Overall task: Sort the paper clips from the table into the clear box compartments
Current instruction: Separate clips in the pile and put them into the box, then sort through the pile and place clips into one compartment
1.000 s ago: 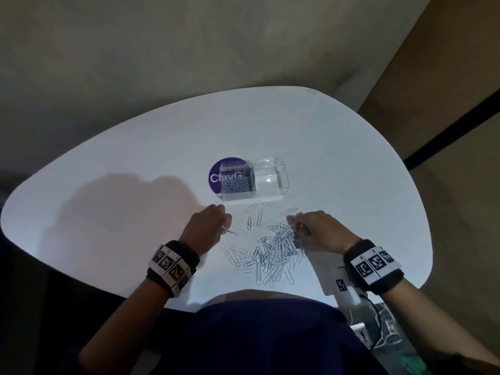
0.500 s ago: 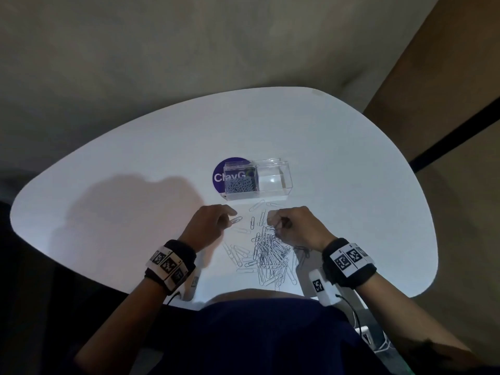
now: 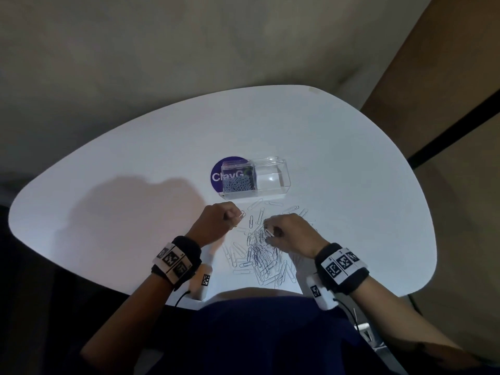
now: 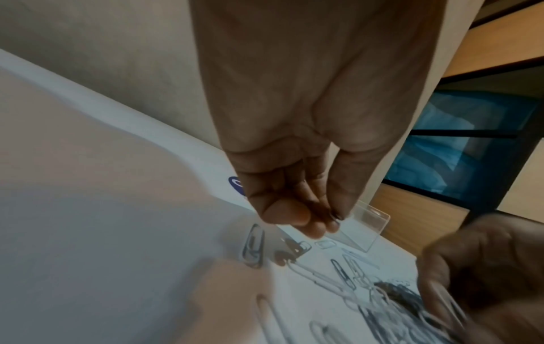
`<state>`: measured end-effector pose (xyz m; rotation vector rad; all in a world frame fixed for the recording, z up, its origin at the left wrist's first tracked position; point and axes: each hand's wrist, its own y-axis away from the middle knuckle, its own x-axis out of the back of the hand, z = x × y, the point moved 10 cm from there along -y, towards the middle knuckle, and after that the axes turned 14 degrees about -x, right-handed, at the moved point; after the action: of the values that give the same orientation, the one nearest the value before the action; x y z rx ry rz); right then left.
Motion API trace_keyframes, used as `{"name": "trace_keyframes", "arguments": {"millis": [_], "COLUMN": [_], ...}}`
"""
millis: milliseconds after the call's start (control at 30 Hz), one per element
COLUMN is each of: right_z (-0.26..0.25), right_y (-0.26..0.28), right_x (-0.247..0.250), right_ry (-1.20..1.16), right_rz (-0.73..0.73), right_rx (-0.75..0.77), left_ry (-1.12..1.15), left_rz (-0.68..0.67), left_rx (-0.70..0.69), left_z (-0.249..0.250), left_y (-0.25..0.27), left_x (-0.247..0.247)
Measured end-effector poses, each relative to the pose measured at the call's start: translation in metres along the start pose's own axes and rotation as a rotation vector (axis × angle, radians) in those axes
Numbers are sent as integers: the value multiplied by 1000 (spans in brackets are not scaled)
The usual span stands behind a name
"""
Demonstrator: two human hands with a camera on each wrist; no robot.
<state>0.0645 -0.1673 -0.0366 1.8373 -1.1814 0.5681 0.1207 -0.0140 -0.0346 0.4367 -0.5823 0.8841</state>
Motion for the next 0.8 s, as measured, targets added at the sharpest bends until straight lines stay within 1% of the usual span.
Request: {"name": "trace_keyframes", "arguments": {"millis": [67, 133, 233, 300, 367, 400, 467, 567, 633, 700, 767, 800], "right_z": [0, 11, 37, 51, 61, 65, 68, 69, 69, 68, 68, 68], "right_y": [-3, -6, -5, -2, 5, 8, 17, 27, 29, 28, 25, 24], "right_x": [11, 21, 36, 44, 51, 52, 47, 31, 22, 17, 12, 11], "right_ry": [-46, -124, -264, -288, -192, -121, 5, 156, 188, 165, 148, 143], "right_rz": [44, 75, 98, 125, 163, 160, 95, -9, -38, -48, -58, -57], "right_rx": [4, -24, -115, -151, -174, -187, -215, -221, -214, -202, -189, -186], "left_ry": [-38, -96, -96, -104, -158, -202, -294, -346, -376, -392, -365, -316], "left_rz": [-13, -17, -25, -33, -37, -33, -29, -27, -6, 17, 39, 50], "left_rx": [-2, -11, 6, 7, 1, -2, -20, -52, -63, -66, -77, -87], "left_z": [-1, -2, -11, -13, -12, -11, -7, -3, 1, 2, 4, 5], "left_y": [3, 6, 11, 14, 14, 14, 12, 10, 10, 10, 9, 9], "left_x": [-1, -1, 0, -2, -3, -3, -4, -6, -4, 0, 4, 5]}}
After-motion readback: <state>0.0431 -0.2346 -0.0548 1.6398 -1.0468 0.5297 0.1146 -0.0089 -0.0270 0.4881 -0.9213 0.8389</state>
